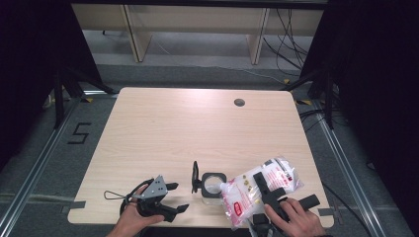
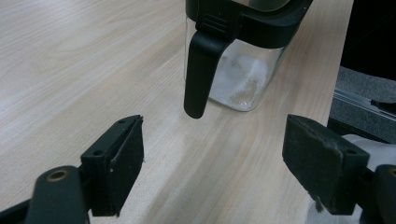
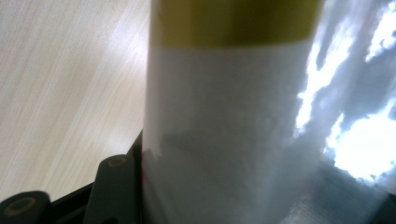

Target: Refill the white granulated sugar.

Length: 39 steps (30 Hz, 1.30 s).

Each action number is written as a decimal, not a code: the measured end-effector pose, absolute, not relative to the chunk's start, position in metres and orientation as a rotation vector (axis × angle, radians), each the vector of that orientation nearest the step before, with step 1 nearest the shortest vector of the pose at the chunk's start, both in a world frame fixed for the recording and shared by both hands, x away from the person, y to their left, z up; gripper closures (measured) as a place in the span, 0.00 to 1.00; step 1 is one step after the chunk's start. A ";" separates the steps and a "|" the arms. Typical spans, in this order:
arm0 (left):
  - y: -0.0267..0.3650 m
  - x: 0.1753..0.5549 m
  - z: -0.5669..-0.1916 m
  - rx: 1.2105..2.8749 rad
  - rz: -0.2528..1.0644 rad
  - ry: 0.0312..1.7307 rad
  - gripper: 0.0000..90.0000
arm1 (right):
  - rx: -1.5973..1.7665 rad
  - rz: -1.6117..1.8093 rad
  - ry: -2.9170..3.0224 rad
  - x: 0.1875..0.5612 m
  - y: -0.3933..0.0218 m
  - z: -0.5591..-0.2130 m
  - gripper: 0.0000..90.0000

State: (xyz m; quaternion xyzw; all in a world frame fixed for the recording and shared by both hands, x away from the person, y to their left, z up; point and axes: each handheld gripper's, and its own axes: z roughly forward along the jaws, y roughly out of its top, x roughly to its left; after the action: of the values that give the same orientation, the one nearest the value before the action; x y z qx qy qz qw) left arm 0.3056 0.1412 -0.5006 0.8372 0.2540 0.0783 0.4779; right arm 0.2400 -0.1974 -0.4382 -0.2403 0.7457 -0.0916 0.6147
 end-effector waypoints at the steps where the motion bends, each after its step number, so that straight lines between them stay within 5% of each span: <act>1: 0.142 0.307 -0.500 2.054 0.205 0.603 0.23 | -0.568 -0.210 1.718 0.241 -0.197 -0.437 0.51; 39: 0.141 0.305 -0.501 2.028 0.200 0.642 0.23 | -0.555 -0.185 1.712 0.240 -0.199 -0.434 0.52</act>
State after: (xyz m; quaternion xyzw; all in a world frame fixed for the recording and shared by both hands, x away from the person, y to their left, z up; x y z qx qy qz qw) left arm 0.3051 0.1415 -0.5010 0.8319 0.2633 0.0820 0.4816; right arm 0.2403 -0.1995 -0.4336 -0.2410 0.7438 -0.0806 0.6182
